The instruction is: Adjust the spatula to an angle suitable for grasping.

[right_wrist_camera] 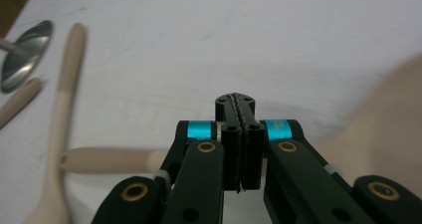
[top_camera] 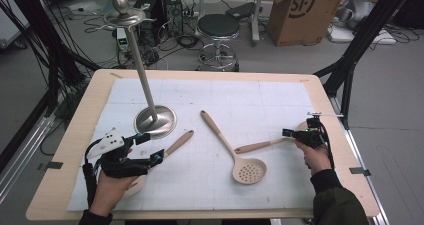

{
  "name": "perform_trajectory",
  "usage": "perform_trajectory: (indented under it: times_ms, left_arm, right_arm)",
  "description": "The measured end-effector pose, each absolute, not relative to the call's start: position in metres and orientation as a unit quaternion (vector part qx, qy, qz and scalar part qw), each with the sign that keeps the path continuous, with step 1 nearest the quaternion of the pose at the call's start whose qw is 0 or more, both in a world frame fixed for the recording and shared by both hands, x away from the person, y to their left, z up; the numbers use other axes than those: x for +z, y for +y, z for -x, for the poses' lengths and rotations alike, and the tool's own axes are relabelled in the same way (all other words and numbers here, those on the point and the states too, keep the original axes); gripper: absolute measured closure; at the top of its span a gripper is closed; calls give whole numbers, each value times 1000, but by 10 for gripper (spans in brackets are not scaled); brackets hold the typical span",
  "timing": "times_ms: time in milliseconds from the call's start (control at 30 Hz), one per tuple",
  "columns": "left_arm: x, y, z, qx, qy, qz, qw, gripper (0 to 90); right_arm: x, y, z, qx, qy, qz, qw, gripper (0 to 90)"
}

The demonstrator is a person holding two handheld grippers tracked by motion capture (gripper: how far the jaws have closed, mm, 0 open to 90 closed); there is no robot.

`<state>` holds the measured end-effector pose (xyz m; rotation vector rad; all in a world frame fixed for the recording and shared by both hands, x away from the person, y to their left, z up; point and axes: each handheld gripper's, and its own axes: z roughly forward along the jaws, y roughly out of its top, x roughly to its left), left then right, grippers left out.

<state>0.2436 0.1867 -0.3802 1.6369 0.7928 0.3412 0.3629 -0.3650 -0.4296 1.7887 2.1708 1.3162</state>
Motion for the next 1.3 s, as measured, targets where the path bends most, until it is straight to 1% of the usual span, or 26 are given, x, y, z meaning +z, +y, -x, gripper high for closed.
perform_trajectory:
  times_ms: [33, 100, 167, 233, 267, 300, 433, 600, 900, 1000, 1100, 1200, 1300]
  left_arm:
    - [-380, 186, -244, 148, 342, -708, 601, 222]
    - [-381, 185, -244, 147, 341, -708, 600, 222]
    - [-381, 186, -244, 147, 339, -710, 599, 222]
    - [-380, 186, -244, 146, 341, -708, 601, 222]
    - [-380, 186, -244, 146, 342, -707, 602, 222]
    - [-380, 186, -244, 146, 341, -707, 603, 222]
    - [-380, 186, -243, 145, 341, -706, 604, 222]
    - [-380, 186, -243, 145, 341, -706, 604, 223]
    - [-380, 186, -243, 145, 340, -706, 604, 223]
    - [-380, 186, -243, 146, 340, -706, 603, 223]
    - [-380, 186, -243, 147, 340, -706, 604, 223]
    - [-380, 186, -243, 146, 341, -706, 604, 223]
    - [-380, 186, -243, 147, 339, -708, 602, 223]
  right_arm:
    - [-430, -365, -363, 424, 699, -576, 18, 900]
    - [-428, -345, -357, 443, 713, -544, -6, 900]
    - [-429, -338, -355, 447, 717, -534, -14, 900]
    - [-435, -320, -351, 449, 731, -512, -45, 900]
    - [-435, -320, -351, 449, 731, -512, -45, 900]
    - [-442, -310, -347, 454, 733, -503, -67, 900]
    - [-445, -301, -340, 454, 743, -487, -69, 899]
    - [-450, -288, -333, 437, 763, -469, -84, 899]
    - [-459, -280, -335, 430, 764, -473, -86, 898]
    - [-458, -278, -338, 427, 768, -471, -78, 898]
    - [-457, -273, -342, 423, 771, -471, -61, 898]
    - [-458, -271, -348, 427, 766, -475, -66, 898]
    - [-456, -266, -356, 417, 774, -474, -52, 898]
